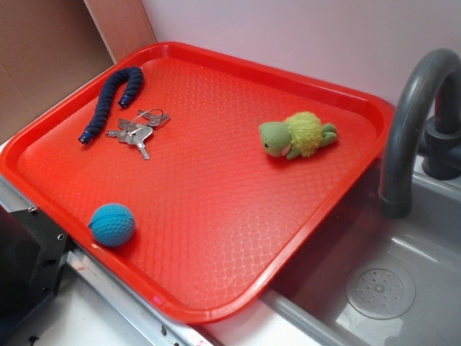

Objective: Grab the green animal.

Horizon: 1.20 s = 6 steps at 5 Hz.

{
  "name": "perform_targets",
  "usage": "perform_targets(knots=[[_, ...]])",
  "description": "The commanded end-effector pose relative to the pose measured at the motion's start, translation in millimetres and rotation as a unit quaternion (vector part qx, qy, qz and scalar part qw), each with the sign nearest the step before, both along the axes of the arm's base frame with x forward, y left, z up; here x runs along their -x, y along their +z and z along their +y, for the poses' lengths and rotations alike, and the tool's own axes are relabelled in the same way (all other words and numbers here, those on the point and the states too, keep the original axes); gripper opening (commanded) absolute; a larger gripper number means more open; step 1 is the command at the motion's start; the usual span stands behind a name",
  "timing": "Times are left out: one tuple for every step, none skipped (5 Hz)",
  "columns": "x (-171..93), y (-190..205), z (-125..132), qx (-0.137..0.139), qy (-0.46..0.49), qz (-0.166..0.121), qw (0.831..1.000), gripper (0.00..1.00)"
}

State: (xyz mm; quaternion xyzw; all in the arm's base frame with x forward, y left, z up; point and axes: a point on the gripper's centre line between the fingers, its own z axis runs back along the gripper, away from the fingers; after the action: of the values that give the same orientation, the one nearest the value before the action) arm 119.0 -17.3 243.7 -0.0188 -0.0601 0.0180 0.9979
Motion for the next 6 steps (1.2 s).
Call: perform_targets(knots=[[0.0,0.0,0.0,0.0,0.0,0.0,1.0,1.0],[-33.8,-13.1,2.2,-0.042,-0.039,-0.027,0.998,1.0],[-63.8,-26.5,-7.5,-0.063,-0.103,-0.069,0.99,1.0],[-88.6,-37.0,-25.0,-0.022,-0.186,-0.112,0.976,1.0],[-112.5,-55.6,-43.8,0.013,-0.225,-0.118,0.967,1.0],[-135.9,-67.9,-58.4,0.011,-0.251,-0.111,0.961,1.0]])
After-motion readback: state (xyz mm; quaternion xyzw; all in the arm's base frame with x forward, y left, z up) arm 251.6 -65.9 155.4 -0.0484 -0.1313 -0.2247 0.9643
